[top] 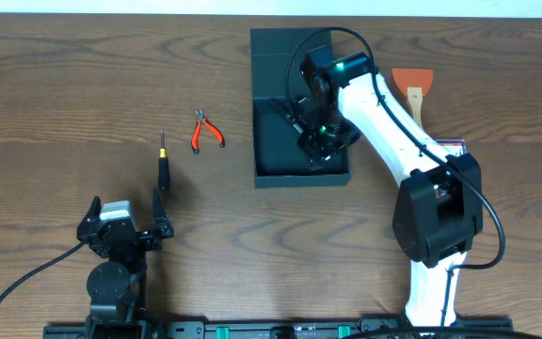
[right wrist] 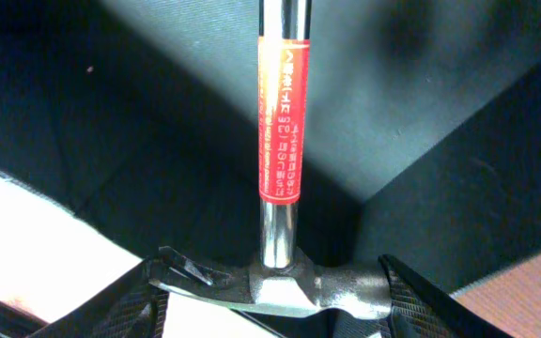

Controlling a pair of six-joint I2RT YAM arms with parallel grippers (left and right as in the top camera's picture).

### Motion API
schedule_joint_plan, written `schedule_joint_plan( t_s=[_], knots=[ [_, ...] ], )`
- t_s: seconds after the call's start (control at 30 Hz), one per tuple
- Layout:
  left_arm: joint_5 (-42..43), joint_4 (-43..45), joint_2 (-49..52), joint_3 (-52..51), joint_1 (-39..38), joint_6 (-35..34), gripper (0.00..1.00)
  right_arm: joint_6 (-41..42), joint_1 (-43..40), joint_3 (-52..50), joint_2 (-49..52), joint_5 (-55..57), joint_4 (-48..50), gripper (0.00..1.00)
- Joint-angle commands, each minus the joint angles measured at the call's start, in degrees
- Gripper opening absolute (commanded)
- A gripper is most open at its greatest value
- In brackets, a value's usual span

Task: Pack container
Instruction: 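Lower the hammer into the box and open the right gripper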

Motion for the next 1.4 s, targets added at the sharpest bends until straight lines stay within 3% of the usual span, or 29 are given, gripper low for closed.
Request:
schedule_joint_plan(
  t_s=[0.0, 0.5, 1.0, 1.37],
  knots=[
    [-1.1, -0.9, -0.3, -1.5, 0.3, -0.1, 0.99, -4.0, 1.1, 0.0, 0.1, -1.6, 0.0, 0.39],
    [-1.1, -0.9, -0.3, -1.5, 0.3, -0.1, 0.99, -5.2, 1.1, -0.6, 0.1, -1.4, 1.2, 0.39],
    [-1.1, -0.9, -0.3, -1.5, 0.3, -0.1, 0.99, -4.0, 1.1, -9.2, 0.1, -1.4, 7.0, 0.4],
    [-1.1, -0.9, -0.3, -1.5, 0.3, -0.1, 0.99, -3.0, 1.1, -11.3, 0.1, -1.5, 10.3, 0.7]
  ],
)
